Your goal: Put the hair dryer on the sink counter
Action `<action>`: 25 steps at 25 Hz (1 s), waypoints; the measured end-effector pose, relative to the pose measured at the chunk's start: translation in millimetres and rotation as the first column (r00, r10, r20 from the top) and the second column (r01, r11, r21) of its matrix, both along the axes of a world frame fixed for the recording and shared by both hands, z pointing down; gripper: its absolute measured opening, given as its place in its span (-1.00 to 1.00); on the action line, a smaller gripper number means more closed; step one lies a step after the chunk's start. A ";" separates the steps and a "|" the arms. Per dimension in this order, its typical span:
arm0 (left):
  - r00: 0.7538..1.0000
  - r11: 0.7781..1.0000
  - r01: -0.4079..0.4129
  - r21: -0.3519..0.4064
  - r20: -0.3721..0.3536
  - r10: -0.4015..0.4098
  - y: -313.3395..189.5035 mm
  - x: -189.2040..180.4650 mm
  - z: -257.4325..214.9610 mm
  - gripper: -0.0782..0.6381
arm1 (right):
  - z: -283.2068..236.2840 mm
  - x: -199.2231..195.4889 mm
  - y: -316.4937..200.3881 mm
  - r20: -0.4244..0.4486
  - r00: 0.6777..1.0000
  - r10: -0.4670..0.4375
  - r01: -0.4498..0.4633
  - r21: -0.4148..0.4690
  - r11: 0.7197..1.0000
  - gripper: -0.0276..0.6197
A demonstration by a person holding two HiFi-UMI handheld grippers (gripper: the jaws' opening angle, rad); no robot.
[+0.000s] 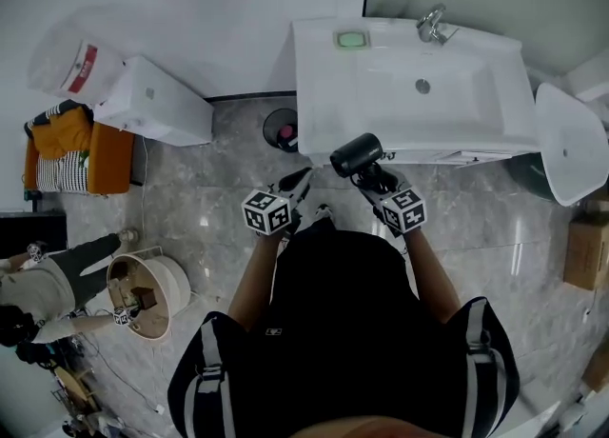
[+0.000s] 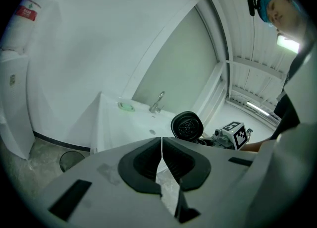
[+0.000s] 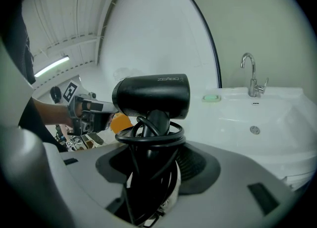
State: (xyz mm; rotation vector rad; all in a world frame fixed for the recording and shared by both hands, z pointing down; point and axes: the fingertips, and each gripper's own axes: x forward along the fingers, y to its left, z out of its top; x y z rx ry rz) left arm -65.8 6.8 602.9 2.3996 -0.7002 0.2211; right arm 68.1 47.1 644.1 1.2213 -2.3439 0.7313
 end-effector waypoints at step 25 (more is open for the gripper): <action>0.993 0.993 -0.121 -0.013 -0.013 0.121 -72.7 -28.3 12.7 -0.73 | 14.4 -32.1 -58.1 0.007 0.989 0.145 -0.144 -0.027 0.989 -0.02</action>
